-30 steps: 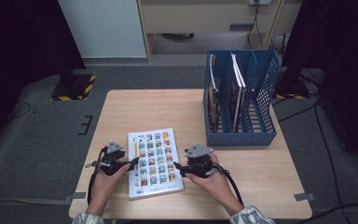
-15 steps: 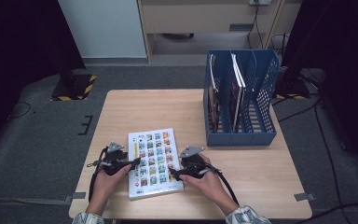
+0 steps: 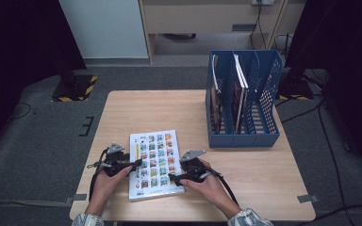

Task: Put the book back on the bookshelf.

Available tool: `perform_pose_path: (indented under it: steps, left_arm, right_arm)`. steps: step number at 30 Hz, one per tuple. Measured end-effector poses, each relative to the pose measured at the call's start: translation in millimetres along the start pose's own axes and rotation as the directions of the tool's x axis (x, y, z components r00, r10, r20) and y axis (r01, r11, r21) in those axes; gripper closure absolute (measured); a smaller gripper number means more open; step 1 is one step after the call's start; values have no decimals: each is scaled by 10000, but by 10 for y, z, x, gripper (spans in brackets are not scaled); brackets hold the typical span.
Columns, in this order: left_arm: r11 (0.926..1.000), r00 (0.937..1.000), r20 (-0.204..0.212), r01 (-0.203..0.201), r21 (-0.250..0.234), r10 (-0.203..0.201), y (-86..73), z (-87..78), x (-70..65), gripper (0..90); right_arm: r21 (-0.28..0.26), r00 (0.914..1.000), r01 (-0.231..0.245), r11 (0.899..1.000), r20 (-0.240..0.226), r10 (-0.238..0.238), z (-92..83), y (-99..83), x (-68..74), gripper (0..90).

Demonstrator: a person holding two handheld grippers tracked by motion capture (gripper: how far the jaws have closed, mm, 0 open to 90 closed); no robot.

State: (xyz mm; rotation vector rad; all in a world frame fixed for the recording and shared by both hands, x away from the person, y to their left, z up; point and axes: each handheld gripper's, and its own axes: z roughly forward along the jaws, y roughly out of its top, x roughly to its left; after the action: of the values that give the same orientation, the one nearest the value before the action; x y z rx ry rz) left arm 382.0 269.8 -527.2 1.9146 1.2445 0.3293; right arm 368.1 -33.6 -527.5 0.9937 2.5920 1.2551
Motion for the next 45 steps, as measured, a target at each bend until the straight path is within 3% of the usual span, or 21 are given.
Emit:
perform_pose_path:
  steps: [5, 10, 12, 17, 20, 22, 27, 33, 38, 41, 45]
  left_arm:
    - [9996, 9995, 145, -261, -91, 263, 8, 1, 13, 303]
    - [9995, 9999, 44, 151, 272, -153, 25, 14, 34, 270]
    - [9985, 9993, 37, 367, 411, -368, 42, 51, 66, 234]
    - [9987, 9997, -88, 231, 454, -227, 82, 106, 55, 167]
    - [9973, 9984, -284, 504, 528, -489, 96, 79, 44, 198]
    - [9966, 9968, -526, 628, 525, -600, 114, 67, 24, 264]
    - [9979, 9941, -1015, 444, 475, -394, 142, 26, -73, 340]
    - [9978, 9954, -869, 452, 476, -410, 135, -34, -89, 382]
    - [9964, 9964, 155, 830, 181, -833, 129, -83, -126, 434]
    - [9982, 9989, -167, 444, 399, -438, 144, -61, -170, 418]
    - [9974, 9979, -254, 609, 383, -599, 157, -38, -161, 456]
  right_arm:
    - [176, 9995, 238, 9996, -232, -234, -17, -14, 66, 277]
    - [260, 9983, 541, 9982, -248, -535, -17, 6, 71, 272]
    - [237, 9988, 458, 9987, -173, -454, 5, 21, 60, 229]
    - [223, 9995, 159, 9996, -280, -153, 40, 25, 1, 203]
    - [182, 9993, 19, 9998, -368, -12, 53, 21, -3, 203]
    - [151, 9993, -7, 9999, -380, 12, 54, 18, -3, 202]
    - [165, 9982, -288, 9994, -512, 296, 60, 5, -28, 193]
    - [198, 9986, -238, 9995, -478, 247, 55, 2, -27, 190]
    - [182, 9985, -254, 9995, -478, 262, 57, 2, -27, 189]
    - [157, 9985, -256, 9995, -482, 263, 59, 2, -29, 188]
    - [160, 9984, -221, 9996, -512, 229, 60, 3, -33, 180]
